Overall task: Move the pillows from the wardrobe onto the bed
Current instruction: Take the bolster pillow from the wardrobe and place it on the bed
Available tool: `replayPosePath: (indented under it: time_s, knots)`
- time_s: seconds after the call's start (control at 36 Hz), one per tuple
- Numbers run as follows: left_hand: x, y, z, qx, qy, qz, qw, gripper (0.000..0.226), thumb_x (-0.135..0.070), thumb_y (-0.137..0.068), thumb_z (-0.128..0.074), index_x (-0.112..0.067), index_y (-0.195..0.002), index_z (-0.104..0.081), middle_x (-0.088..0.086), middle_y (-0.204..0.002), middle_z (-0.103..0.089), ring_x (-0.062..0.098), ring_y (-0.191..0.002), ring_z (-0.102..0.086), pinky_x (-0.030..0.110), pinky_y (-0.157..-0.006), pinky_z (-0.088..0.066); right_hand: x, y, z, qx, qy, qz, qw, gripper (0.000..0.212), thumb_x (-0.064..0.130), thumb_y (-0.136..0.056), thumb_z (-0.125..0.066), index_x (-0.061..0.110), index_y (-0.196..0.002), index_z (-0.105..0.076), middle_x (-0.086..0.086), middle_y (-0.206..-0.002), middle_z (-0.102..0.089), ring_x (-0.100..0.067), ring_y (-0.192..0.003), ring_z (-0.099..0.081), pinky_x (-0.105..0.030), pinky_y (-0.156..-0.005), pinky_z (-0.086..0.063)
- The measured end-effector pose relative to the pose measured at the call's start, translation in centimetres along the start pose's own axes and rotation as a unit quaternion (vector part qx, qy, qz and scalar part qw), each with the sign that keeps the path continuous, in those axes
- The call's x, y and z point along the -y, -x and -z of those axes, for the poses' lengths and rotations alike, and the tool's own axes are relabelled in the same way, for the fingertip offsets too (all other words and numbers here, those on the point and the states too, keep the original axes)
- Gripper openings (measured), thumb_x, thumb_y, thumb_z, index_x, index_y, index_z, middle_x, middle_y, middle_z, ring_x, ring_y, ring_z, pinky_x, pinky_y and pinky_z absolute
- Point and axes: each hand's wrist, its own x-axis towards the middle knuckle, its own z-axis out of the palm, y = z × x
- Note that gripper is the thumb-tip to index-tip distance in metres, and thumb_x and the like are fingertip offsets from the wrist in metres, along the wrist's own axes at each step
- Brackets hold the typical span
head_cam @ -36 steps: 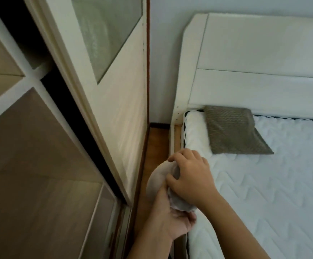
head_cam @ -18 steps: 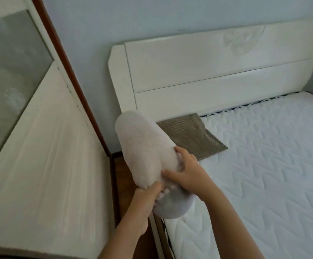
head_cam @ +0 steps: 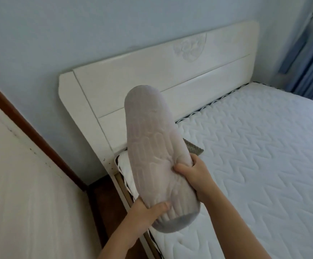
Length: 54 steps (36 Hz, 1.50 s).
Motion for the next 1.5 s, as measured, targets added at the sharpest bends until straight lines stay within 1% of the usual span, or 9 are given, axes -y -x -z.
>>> replayPosePath:
  time_s: [0.11, 0.19, 0.36, 0.44, 0.58, 0.83, 0.97, 1.22, 1.5]
  knots:
    - [-1.2, -0.7, -0.6, 0.057, 0.021, 0.031, 0.998, 0.065, -0.047, -0.051, -0.084, -0.03, -0.103, -0.05, -0.012, -0.102, -0.067, 0.003, -0.09, -0.064, 0.015, -0.062, -0.05, -0.5, 0.0, 1.2, -0.061, 0.009, 0.02, 0.998, 0.026, 0.012, -0.067, -0.072, 0.024, -0.083, -0.055, 0.0, -0.085, -0.062, -0.014, -0.077, -0.06, -0.027, -0.06, -0.046]
    - [-2.4, -1.6, -0.5, 0.081, 0.058, 0.051, 0.994, 0.085, -0.052, -0.044, -0.074, -0.027, -0.117, -0.038, -0.005, -0.116, -0.057, 0.014, -0.101, -0.058, 0.029, -0.072, -0.05, -0.6, 0.4, 2.1, -0.095, -0.009, 0.029, 0.995, 0.031, 0.019, -0.056, -0.068, 0.019, -0.085, -0.058, 0.0, -0.082, -0.063, -0.016, -0.074, -0.06, -0.026, -0.059, -0.044]
    - [-6.7, -5.0, -1.4, 0.095, 0.101, -0.036, 0.99, 0.074, -0.046, -0.058, -0.072, -0.021, -0.124, -0.05, 0.004, -0.115, -0.066, 0.021, -0.105, -0.063, 0.038, -0.089, -0.05, -0.8, 2.8, 3.8, -0.105, -0.037, 0.033, 0.993, 0.028, 0.024, -0.059, -0.059, 0.024, -0.087, -0.059, 0.005, -0.079, -0.063, -0.004, -0.065, -0.061, -0.019, -0.054, -0.046]
    - [-8.4, -6.6, -3.0, 0.157, 0.084, -0.054, 0.983, 0.059, -0.046, -0.057, -0.069, -0.024, -0.111, -0.06, 0.003, -0.102, -0.073, 0.02, -0.096, -0.068, 0.038, -0.081, -0.053, -0.4, 4.1, 5.0, -0.137, -0.057, 0.037, 0.988, 0.032, 0.028, -0.062, -0.06, 0.029, -0.094, -0.06, 0.003, -0.092, -0.067, -0.005, -0.077, -0.064, -0.021, -0.062, -0.05]
    - [-8.7, -7.2, -6.7, 0.219, 0.052, -0.048, 0.973, 0.087, -0.045, -0.046, -0.077, -0.015, -0.124, -0.054, 0.012, -0.116, -0.066, 0.029, -0.105, -0.064, 0.05, -0.095, -0.049, 0.2, 6.9, 7.1, -0.19, -0.088, 0.0, 0.978, 0.042, 0.043, -0.063, -0.065, 0.034, -0.103, -0.057, 0.008, -0.103, -0.067, -0.003, -0.084, -0.067, -0.019, -0.066, -0.051]
    - [-5.8, -4.3, -15.6, 0.361, -0.054, -0.094, 0.926, 0.085, -0.048, -0.042, -0.078, -0.016, -0.118, -0.057, 0.006, -0.109, -0.069, 0.022, -0.093, -0.069, 0.034, -0.073, -0.054, -2.3, 15.0, 10.7, -0.399, -0.168, -0.028, 0.901, 0.07, 0.053, -0.055, -0.074, 0.02, -0.114, -0.057, -0.001, -0.107, -0.07, -0.013, -0.092, -0.069, -0.028, -0.076, -0.054]
    - [-4.0, -0.2, -20.0, 0.436, -0.103, -0.115, 0.887, 0.083, -0.048, -0.042, -0.078, -0.02, -0.117, -0.056, 0.001, -0.107, -0.069, 0.018, -0.094, -0.068, 0.036, -0.079, -0.055, -4.3, 20.6, 12.4, -0.477, -0.206, -0.019, 0.854, 0.092, 0.063, -0.044, -0.079, 0.017, -0.12, -0.056, -0.004, -0.111, -0.069, -0.019, -0.098, -0.068, -0.037, -0.087, -0.054]
    - [-0.2, 8.5, -27.8, 0.498, -0.125, -0.102, 0.852, 0.087, -0.047, -0.043, -0.076, -0.017, -0.121, -0.053, 0.002, -0.11, -0.067, 0.016, -0.095, -0.067, 0.03, -0.075, -0.053, -7.6, 30.5, 18.0, -0.537, -0.235, 0.003, 0.81, 0.062, 0.05, -0.063, -0.072, 0.015, -0.114, -0.061, -0.003, -0.104, -0.073, -0.018, -0.093, -0.07, -0.029, -0.074, -0.055]
    - [3.7, 18.8, -36.7, 0.487, -0.115, -0.11, 0.859, 0.085, -0.044, -0.048, -0.076, -0.014, -0.124, -0.053, 0.004, -0.115, -0.066, 0.019, -0.1, -0.066, 0.035, -0.084, -0.054, -10.1, 41.1, 27.0, -0.517, -0.214, 0.027, 0.828, 0.051, 0.047, -0.07, -0.069, 0.016, -0.11, -0.064, -0.001, -0.102, -0.074, -0.017, -0.094, -0.07, -0.022, -0.069, -0.055]
